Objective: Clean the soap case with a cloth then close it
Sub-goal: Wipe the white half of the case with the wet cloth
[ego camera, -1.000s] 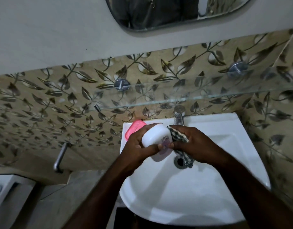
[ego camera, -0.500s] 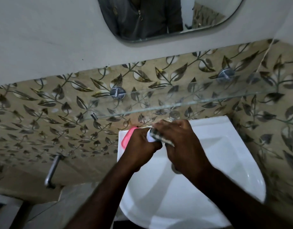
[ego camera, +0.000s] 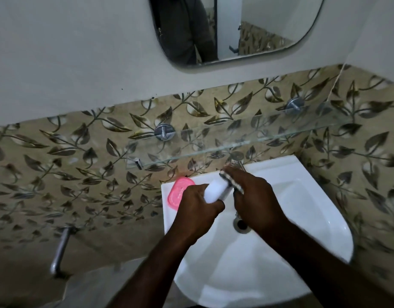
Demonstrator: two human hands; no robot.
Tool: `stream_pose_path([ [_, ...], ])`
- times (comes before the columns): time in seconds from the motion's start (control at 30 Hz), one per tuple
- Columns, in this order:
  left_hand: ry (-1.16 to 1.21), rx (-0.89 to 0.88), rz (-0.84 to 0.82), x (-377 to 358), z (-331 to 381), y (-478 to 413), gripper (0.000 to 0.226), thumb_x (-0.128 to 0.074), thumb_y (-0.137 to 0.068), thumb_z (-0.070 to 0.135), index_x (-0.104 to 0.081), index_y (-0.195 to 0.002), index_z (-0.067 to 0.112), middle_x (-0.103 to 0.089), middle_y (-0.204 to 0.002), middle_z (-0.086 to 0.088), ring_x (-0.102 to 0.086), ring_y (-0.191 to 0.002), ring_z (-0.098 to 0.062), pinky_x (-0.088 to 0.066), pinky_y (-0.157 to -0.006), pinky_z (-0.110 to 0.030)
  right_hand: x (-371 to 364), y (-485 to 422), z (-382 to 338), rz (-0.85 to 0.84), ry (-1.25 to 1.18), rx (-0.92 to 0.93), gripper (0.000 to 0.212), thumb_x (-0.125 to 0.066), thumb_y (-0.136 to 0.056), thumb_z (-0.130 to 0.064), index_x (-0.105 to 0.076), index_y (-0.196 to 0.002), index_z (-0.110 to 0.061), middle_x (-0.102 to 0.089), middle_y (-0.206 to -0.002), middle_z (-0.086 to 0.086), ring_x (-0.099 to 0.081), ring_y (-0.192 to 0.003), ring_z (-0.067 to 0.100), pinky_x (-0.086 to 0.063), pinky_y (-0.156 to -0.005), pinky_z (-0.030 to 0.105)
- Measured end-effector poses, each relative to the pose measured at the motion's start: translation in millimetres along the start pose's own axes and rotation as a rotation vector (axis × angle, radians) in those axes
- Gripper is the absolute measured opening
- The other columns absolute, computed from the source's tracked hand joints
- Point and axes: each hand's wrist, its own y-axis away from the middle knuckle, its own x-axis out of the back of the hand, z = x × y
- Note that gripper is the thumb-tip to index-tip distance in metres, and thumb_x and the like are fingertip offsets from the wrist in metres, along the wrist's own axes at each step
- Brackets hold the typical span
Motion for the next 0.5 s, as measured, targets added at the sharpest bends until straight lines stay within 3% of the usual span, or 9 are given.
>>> stream_pose_path([
  [0.07,0.046,-0.011,-0.024,5,-4,-2,0.011,-0.064,-0.063,0.006,-0.055,-0.067,0.004,-0.047,-0.060,0.001,-0.039,-0.053,-0.014,-0.031,-0.051,-0.031,-5,9,-19,0.072,0.023,0.113,0.051,-0.045,-0.072,0.003,-0.070,-0.115,-0.009,-0.070,-0.117,0.007,-0.062,-0.111,0.019,-0.030,-0.103,0.007],
  [0.17,0.150,-0.031,-0.031,10,-9,-1,0.018,-0.067,-0.070,0.003,-0.054,-0.060,0.010,-0.051,-0.058,0.001,-0.044,-0.056,-0.013,-0.036,-0.051,-0.031,-9,20,-33,0.056,0.045,0.292,0.052,-0.044,-0.069,0.008,-0.068,-0.114,0.000,-0.069,-0.116,0.015,-0.057,-0.114,0.023,-0.029,-0.108,0.019],
  [0.27,0.094,-0.020,-0.010,11,-5,7,0.029,-0.064,-0.067,-0.005,-0.045,-0.056,0.014,-0.037,-0.049,0.011,-0.029,-0.045,-0.008,-0.025,-0.043,-0.022,-4,9,-17,0.025,0.025,0.101,0.058,-0.041,-0.069,0.006,-0.068,-0.119,-0.007,-0.067,-0.122,0.008,-0.058,-0.119,0.021,-0.027,-0.106,0.010],
  [0.37,0.074,0.000,0.000,11,-5,9,0.035,-0.063,-0.069,-0.011,-0.046,-0.055,0.016,-0.040,-0.045,0.012,-0.031,-0.041,-0.005,-0.027,-0.042,-0.018,-5,10,-26,0.045,0.026,0.026,0.059,-0.046,-0.067,0.010,-0.068,-0.119,-0.008,-0.068,-0.121,0.008,-0.060,-0.116,0.020,-0.022,-0.101,-0.001],
  [0.5,0.166,-0.032,-0.010,18,-7,4,0.031,-0.064,-0.075,-0.013,-0.051,-0.058,0.010,-0.047,-0.053,0.003,-0.038,-0.048,-0.008,-0.031,-0.046,-0.023,-13,20,-44,0.052,0.079,0.297,0.055,-0.046,-0.067,0.010,-0.068,-0.116,-0.002,-0.069,-0.118,0.014,-0.060,-0.114,0.025,-0.036,-0.105,0.024],
])
